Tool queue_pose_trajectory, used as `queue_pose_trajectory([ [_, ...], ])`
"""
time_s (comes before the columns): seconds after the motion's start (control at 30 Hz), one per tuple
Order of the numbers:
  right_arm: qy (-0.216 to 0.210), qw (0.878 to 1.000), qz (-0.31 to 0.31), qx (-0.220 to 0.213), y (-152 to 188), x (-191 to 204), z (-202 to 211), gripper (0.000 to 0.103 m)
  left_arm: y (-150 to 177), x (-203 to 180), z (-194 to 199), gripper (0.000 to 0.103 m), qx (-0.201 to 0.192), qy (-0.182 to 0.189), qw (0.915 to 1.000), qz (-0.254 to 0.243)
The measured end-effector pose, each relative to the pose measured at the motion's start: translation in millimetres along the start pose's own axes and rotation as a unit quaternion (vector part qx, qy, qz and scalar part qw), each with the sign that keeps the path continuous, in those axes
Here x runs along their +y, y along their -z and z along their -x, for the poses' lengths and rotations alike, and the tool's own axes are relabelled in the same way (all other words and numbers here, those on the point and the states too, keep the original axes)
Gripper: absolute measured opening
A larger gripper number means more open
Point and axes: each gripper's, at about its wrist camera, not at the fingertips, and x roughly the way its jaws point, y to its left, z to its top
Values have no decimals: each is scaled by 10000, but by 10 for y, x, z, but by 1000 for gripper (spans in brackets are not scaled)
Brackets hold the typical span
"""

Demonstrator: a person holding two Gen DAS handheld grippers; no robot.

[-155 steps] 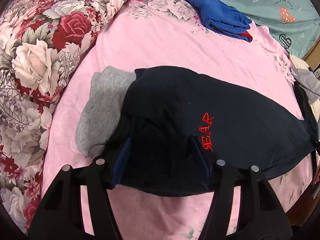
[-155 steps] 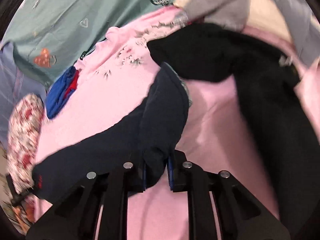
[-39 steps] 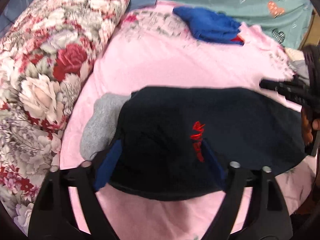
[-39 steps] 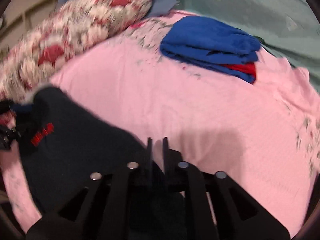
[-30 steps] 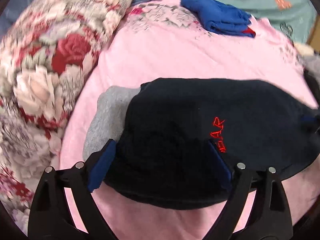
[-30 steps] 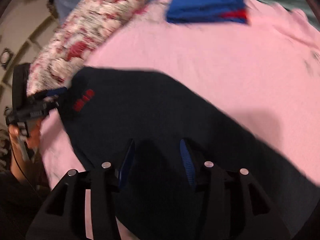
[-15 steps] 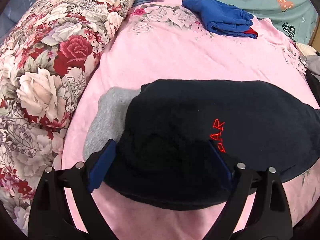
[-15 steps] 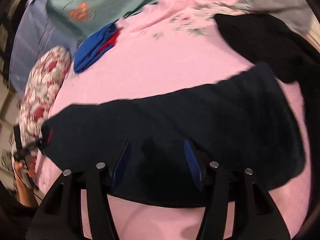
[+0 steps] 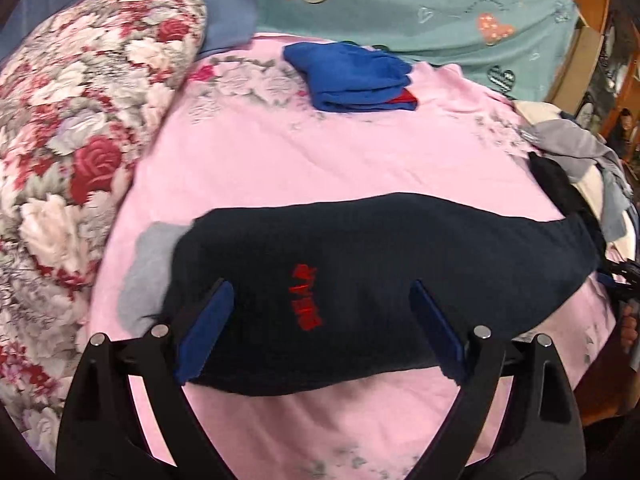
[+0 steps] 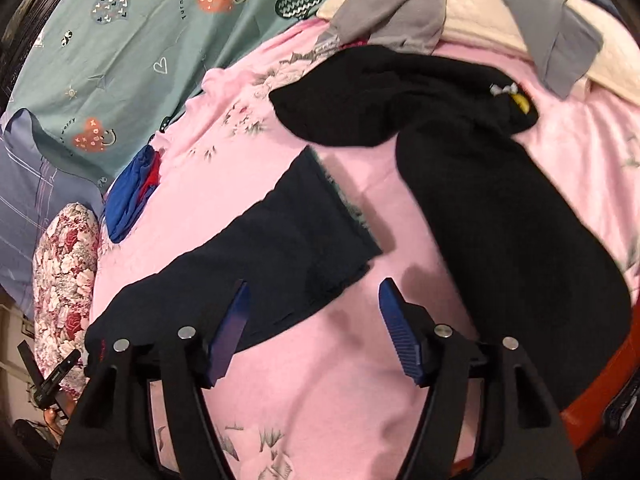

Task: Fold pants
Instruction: 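Smooth the folded pants with the left gripper while the right gripper regrasps the end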

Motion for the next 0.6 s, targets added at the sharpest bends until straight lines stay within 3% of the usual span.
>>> queue_pose_trajectory([
  [0.13, -13, 9994, -258, 213, -12, -23, -320, 67, 60, -67, -331, 91, 392, 23, 9992, 19],
  [0.23, -8, 9989, -460, -100, -119, -53, -415, 67, 131, -42, -674, 91, 872, -229, 9958, 141],
  [0.3, -27, 9977, -634, -241, -168, -99, -460, 59, 151, -119, -695, 91, 793, -445, 9958, -96],
  [0.33, 73, 9977, -623, -265, -191, -100, -487, 35, 151, -161, -699, 91, 803, -516, 9953, -182],
  [0.37, 181, 9975, -637, -234, -206, -110, -515, 21, 145, -175, -699, 91, 821, -534, 9950, -206],
  [0.47, -45, 9959, -878, -227, -244, -109, -477, 16, 97, -149, -595, 91, 806, -413, 9959, -79],
  [0.6, -559, 9965, 56, -624, -334, 530, -100, 16, -7, -113, -345, 91, 396, -231, 9989, 84],
])
